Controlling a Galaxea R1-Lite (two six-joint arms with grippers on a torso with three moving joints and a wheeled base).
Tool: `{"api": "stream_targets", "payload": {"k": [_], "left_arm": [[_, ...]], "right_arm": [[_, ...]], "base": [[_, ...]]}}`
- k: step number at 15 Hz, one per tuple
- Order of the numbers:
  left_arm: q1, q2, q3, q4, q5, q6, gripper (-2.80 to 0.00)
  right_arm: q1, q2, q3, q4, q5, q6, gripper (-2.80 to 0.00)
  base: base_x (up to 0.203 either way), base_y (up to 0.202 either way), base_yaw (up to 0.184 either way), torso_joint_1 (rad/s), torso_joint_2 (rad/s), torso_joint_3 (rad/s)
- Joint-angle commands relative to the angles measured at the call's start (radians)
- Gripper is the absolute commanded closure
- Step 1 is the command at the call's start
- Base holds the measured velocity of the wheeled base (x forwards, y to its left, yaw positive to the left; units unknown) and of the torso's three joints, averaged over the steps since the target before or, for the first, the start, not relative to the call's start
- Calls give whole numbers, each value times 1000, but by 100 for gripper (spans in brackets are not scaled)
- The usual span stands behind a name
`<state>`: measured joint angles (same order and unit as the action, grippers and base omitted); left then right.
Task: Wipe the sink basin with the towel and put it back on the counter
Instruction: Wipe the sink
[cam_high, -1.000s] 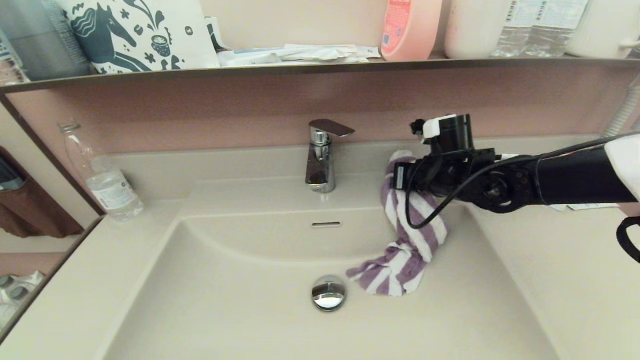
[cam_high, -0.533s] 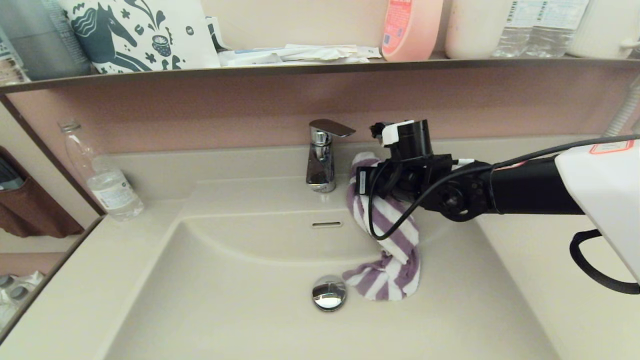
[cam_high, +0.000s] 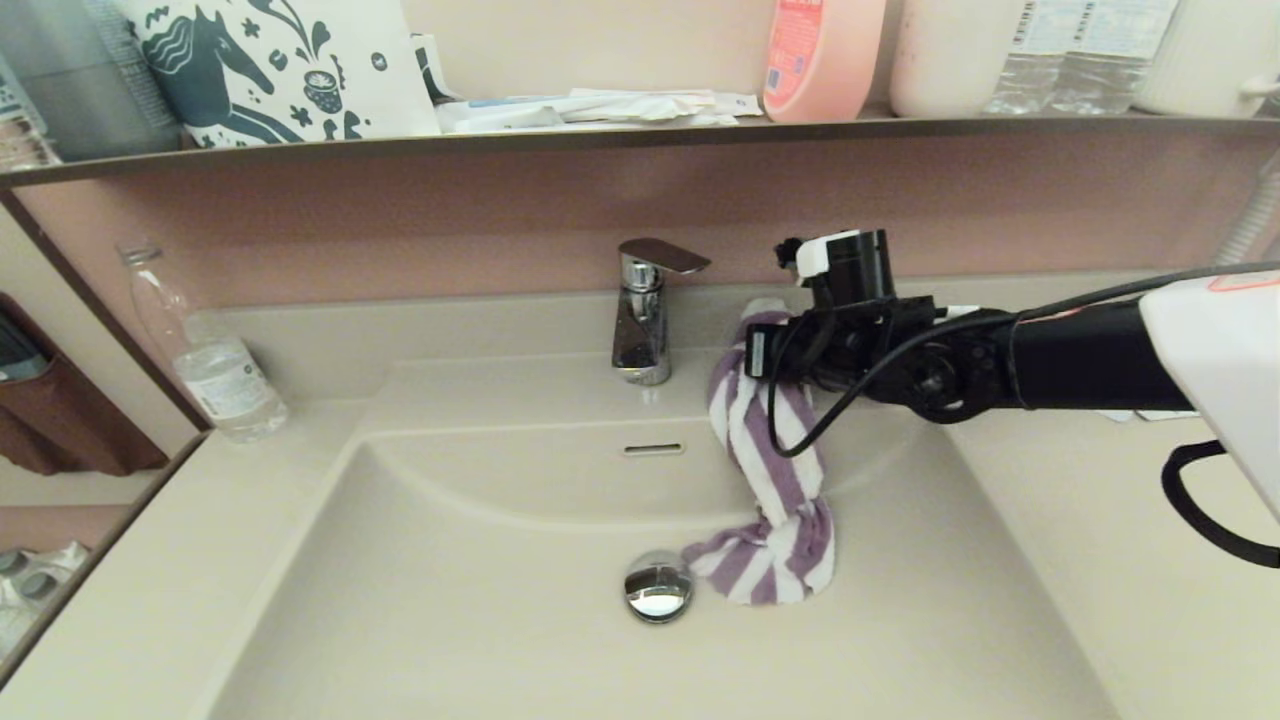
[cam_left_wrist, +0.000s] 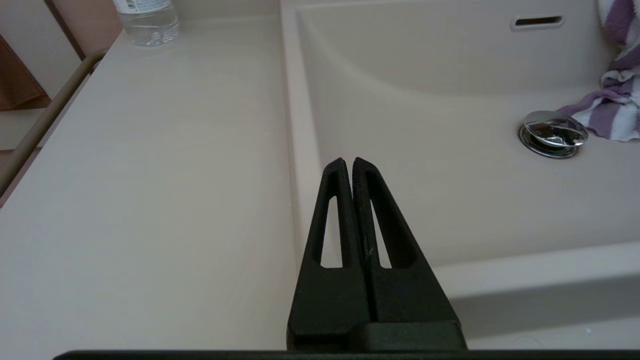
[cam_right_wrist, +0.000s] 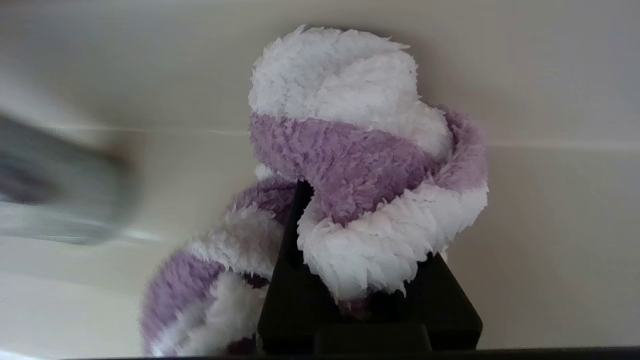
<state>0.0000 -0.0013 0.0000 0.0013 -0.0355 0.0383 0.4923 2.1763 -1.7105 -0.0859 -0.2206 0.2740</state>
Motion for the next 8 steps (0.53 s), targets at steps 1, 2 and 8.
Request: {"api": "stream_targets", "payload": {"k": [1, 2, 8], "left_arm": [[0, 1, 0, 0, -1, 0, 0], [0, 1, 0, 0, 0, 0, 0], [0, 1, 0, 0, -1, 0, 0]], "right_arm": [[-79, -73, 69, 23, -2, 1, 0], [-113, -101, 113, 29, -2, 1, 0], [-211, -344, 333, 77, 4, 2, 0]], "base": [[0, 0, 0, 0, 0, 0], [0, 0, 0, 0, 0, 0], [0, 0, 0, 0, 0, 0]]}}
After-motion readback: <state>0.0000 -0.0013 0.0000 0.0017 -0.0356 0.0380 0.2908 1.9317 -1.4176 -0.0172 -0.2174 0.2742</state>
